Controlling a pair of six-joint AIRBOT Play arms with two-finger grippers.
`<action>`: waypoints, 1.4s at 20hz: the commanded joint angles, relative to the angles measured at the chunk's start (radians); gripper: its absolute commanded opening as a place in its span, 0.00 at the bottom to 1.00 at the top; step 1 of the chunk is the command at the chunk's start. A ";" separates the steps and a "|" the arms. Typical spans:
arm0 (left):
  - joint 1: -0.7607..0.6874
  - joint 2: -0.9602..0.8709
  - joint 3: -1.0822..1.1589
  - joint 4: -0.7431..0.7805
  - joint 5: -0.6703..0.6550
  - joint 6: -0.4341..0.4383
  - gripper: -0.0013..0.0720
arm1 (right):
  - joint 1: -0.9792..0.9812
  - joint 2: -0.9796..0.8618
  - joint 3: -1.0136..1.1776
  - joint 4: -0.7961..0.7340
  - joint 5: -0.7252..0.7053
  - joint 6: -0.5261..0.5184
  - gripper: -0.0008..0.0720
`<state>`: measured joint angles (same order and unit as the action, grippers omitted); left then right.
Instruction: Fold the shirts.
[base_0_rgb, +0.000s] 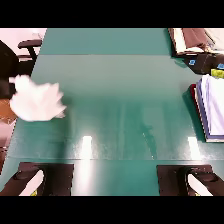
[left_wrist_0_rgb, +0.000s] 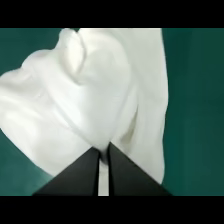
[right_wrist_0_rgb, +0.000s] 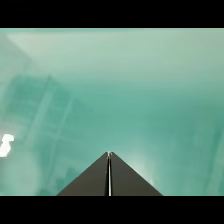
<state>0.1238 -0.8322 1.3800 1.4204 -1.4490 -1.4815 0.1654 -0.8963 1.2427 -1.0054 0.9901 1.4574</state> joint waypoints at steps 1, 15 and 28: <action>-0.182 -0.001 0.222 -0.085 0.098 0.015 0.05 | -0.001 -0.005 0.030 0.006 -0.035 0.000 0.04; -0.955 -0.649 0.299 -0.120 0.376 0.023 0.67 | -0.001 -0.187 0.528 -0.097 0.168 0.000 0.04; -0.325 -0.741 0.032 -0.334 0.377 0.028 0.81 | 0.000 -0.270 0.538 -0.093 0.274 0.000 0.04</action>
<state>-0.2897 -1.5429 1.5314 1.2095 -1.1149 -1.4830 0.1654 -1.1446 1.7794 -1.1007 1.2369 1.4570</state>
